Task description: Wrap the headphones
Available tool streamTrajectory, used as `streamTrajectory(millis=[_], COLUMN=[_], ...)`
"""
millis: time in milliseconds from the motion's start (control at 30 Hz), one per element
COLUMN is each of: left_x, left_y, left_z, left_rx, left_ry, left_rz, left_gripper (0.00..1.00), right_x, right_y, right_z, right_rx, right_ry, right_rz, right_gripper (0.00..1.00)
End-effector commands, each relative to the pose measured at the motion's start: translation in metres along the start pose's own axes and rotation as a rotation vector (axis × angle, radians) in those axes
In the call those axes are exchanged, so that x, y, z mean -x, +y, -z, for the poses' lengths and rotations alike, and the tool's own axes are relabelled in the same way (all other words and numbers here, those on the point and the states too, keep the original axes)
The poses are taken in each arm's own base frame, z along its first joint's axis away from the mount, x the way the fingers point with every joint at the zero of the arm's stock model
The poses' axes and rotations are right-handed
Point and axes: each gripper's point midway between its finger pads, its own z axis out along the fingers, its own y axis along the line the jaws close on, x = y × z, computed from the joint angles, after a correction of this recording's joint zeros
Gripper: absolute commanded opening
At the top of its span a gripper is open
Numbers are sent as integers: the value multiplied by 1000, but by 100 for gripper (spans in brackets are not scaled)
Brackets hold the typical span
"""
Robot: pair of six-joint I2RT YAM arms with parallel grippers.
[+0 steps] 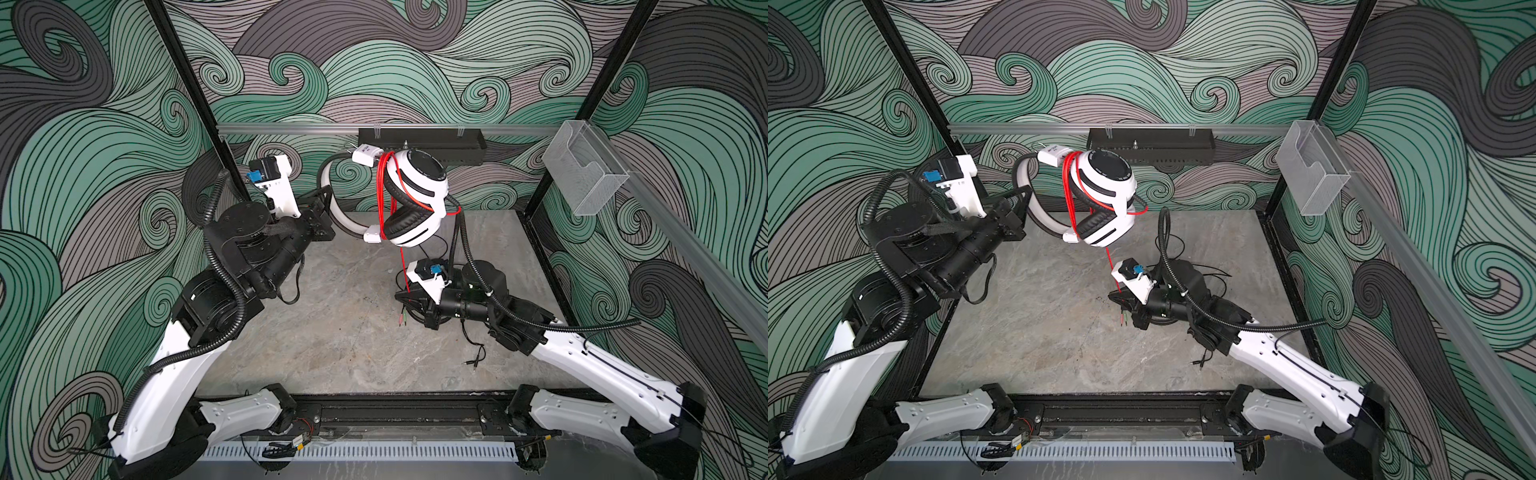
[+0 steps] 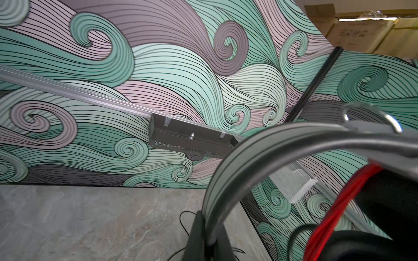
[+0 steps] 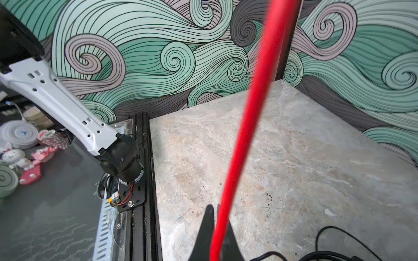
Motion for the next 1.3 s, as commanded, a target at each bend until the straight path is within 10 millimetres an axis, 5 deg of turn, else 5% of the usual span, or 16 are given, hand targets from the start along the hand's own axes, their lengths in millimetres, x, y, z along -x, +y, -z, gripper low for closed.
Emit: streamTrajectory(millis=[0,233,500,700,967,1100,1267], left_x=[55,14,-29,-16,18,16,13], left_y=[18,54,62,42,-3,-37,-56], left_z=[11,-15,-23,-13,5,7,14], left_rx=[120,362,354,228,2,-151,-241], left_ry=[-217,-150,-38,-25,6,95,149], left_rz=[147,-10,9,46,96,164,209], left_gripper=[0,0,0,0,0,0,0], right_x=[-21,-7,-13,-34,-24,-23,-23], right_y=[-3,6,18,37,22,17,5], right_z=[15,25,9,-2,3,-5,-14], right_rx=[-121,-189,-151,-5,122,145,147], right_ry=[160,252,240,110,-44,-43,-41], right_rz=[119,246,222,111,-135,-150,-153], right_gripper=[0,0,0,0,0,2,3])
